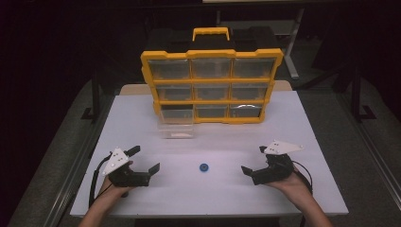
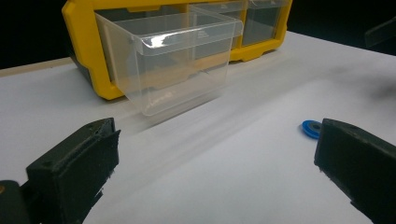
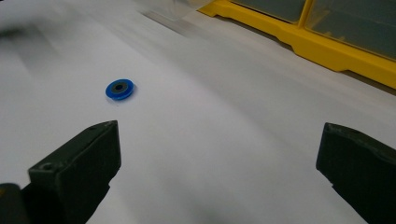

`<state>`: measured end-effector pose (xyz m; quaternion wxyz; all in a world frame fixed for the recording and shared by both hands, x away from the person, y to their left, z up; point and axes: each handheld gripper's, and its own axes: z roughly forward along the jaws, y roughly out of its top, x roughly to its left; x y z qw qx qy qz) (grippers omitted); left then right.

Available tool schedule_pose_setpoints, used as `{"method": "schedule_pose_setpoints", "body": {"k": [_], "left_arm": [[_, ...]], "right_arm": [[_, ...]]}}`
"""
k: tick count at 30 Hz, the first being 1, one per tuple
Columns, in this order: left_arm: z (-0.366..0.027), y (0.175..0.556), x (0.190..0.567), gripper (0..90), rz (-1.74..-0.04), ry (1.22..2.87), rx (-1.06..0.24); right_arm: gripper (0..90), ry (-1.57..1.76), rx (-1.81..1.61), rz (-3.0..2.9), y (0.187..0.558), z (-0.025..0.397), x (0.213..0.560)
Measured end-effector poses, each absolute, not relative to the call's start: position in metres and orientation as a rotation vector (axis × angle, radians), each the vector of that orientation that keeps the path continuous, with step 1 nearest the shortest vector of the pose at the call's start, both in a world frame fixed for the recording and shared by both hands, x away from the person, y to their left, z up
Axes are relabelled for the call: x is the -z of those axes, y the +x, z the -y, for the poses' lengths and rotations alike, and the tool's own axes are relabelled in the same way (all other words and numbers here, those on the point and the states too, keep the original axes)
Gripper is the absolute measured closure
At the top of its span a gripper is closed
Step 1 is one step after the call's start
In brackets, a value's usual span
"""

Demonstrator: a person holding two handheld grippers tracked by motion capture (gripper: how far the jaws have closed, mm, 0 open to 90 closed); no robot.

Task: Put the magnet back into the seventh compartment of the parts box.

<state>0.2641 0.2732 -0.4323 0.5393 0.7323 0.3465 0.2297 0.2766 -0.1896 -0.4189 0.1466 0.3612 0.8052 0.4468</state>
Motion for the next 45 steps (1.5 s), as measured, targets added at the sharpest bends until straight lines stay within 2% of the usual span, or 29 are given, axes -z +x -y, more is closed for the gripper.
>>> {"method": "schedule_pose_setpoints", "body": {"k": [45], "left_arm": [[-0.268,0.262,0.430,0.0,-0.804,1.728,-0.537]], "right_arm": [[0.0,0.932,-1.312,-2.457,0.308,0.140,0.405]]}}
